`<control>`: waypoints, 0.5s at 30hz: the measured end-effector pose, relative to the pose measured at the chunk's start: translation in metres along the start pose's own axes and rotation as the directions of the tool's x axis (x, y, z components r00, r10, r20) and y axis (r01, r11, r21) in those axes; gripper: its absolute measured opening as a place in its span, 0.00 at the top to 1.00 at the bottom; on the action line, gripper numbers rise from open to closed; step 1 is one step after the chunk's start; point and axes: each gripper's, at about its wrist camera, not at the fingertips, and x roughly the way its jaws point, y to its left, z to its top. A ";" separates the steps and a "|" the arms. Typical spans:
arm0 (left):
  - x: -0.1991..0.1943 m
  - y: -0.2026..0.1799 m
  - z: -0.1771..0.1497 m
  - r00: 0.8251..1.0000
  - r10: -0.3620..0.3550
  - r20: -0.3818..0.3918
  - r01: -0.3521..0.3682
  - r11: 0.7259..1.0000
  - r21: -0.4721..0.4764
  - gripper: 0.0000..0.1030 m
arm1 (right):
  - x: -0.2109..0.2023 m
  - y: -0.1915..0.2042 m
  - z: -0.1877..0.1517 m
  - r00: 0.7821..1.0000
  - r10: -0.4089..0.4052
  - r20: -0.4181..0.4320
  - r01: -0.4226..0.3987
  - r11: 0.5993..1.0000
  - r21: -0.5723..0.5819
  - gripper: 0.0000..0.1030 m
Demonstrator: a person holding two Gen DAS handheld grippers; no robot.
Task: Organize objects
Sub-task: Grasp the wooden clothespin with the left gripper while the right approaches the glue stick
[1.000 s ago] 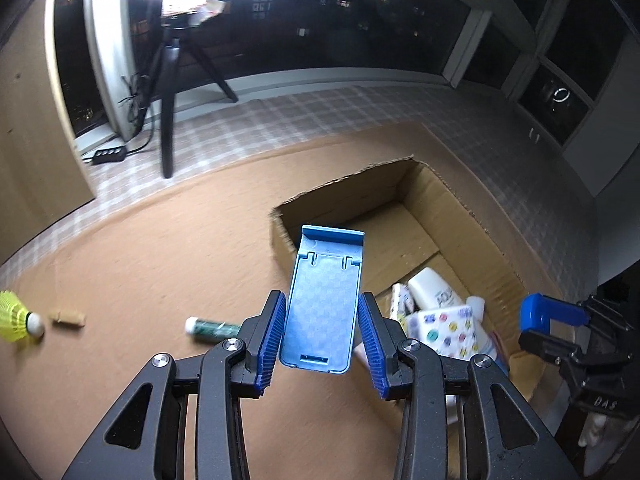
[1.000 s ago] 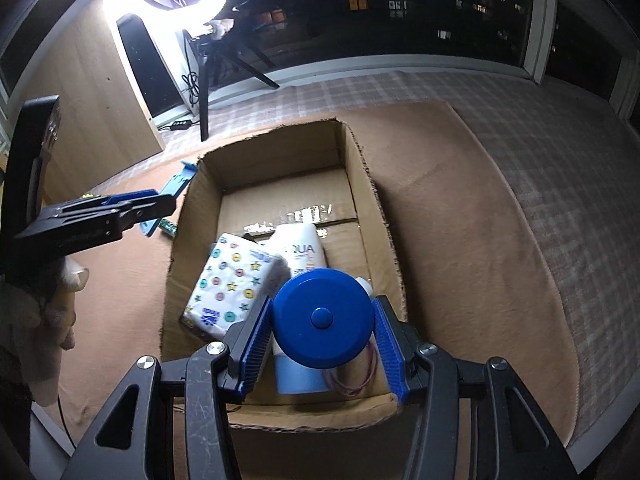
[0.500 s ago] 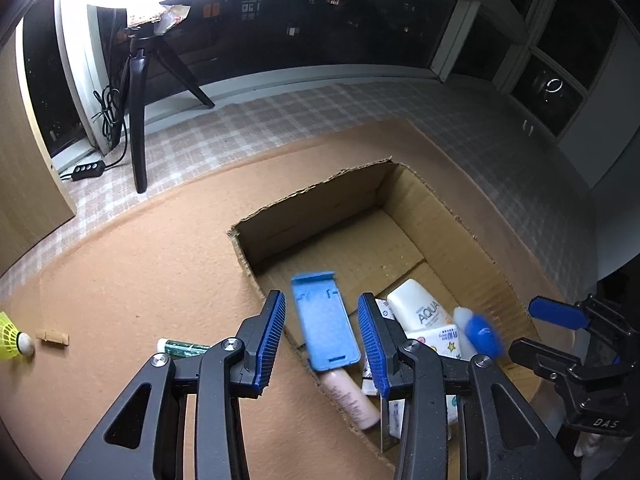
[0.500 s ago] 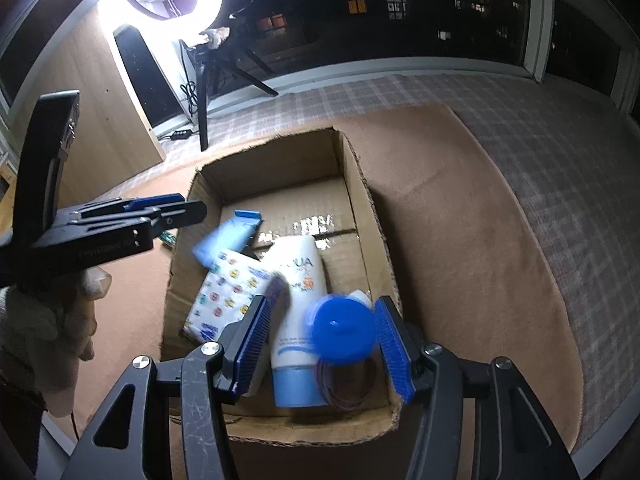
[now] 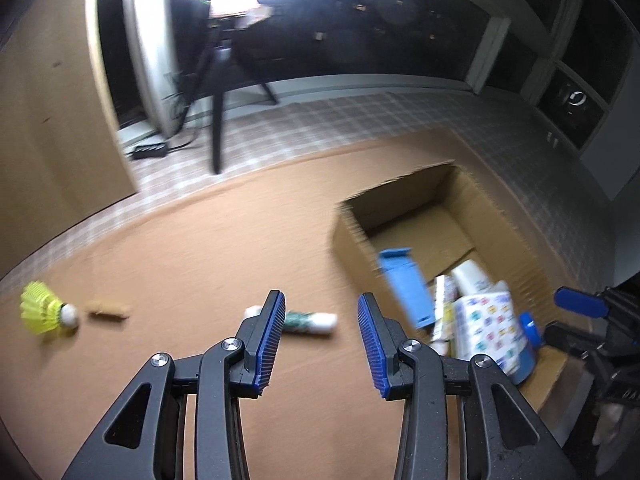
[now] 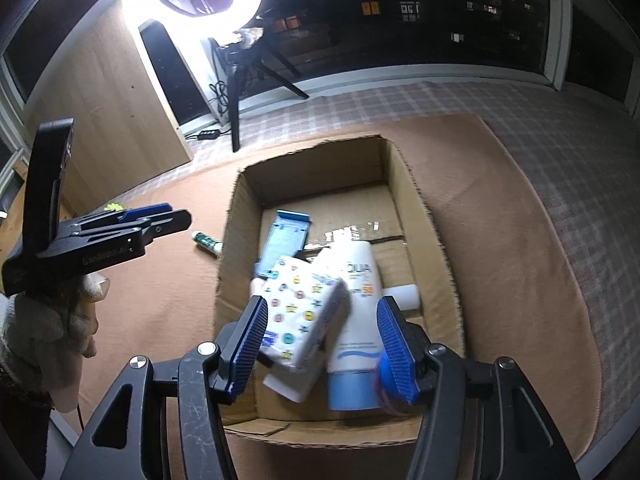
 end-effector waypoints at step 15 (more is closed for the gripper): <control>-0.032 0.099 -0.067 0.994 0.094 -0.049 -0.099 0.987 -0.128 0.60 | 0.022 0.080 0.013 0.995 0.094 -0.027 -0.097 0.987 -0.129 0.48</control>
